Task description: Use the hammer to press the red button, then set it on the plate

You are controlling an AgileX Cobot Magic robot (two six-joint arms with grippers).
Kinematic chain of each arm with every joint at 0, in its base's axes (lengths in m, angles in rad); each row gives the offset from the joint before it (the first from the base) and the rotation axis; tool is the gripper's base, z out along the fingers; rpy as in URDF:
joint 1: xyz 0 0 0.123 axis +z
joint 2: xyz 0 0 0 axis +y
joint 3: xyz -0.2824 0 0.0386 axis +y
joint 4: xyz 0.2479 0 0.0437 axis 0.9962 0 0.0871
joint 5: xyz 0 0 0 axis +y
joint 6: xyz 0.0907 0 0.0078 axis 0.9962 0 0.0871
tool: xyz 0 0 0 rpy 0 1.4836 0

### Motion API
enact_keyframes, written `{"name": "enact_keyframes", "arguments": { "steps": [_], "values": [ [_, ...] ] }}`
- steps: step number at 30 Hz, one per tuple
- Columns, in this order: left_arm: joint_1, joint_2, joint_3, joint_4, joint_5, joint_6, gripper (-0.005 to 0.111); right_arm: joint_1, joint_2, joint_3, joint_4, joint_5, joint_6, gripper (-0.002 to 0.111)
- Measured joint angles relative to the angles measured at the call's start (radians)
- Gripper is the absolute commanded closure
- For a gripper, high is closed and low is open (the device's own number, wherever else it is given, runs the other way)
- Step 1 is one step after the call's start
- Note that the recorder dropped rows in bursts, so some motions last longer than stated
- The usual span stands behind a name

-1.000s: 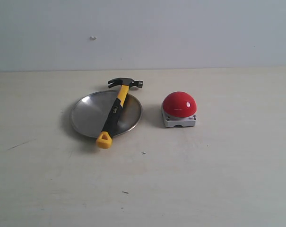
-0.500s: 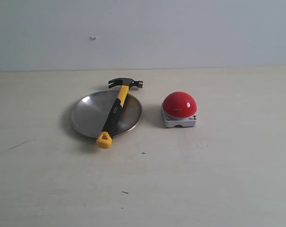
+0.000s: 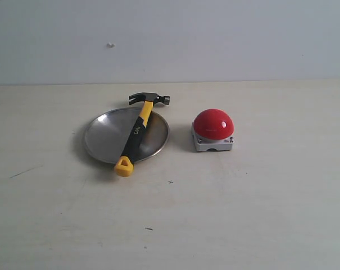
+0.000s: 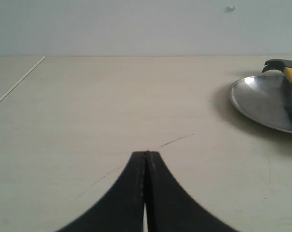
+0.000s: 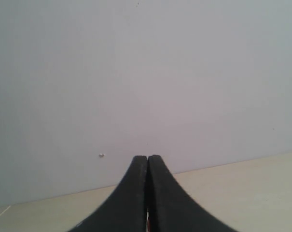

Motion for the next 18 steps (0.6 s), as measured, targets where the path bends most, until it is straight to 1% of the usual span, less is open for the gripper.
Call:
{"name": "enact_keyframes", "arguments": {
  "steps": [5,10,13,15,18],
  "values": [
    [0.000,0.000,0.000,0.000,0.002,0.002,0.107,0.000,0.000,0.000,-0.024,-0.004,-0.009,0.108],
    [0.000,0.000,0.000,0.000,0.002,0.002,0.107,0.000,0.000,0.009,-0.179,-0.036,-0.083,0.108],
    [0.000,0.000,0.000,0.000,0.002,0.002,0.107,0.000,0.000,0.043,-0.251,-0.064,-0.143,0.108],
    [0.000,0.000,0.000,0.000,0.002,0.002,0.107,0.000,0.000,0.082,-0.253,-0.107,-0.185,0.108],
    [0.000,0.000,0.000,0.002,0.002,0.002,0.107,0.000,0.000,0.147,-0.209,-0.145,-0.256,0.108]
  ]
}}
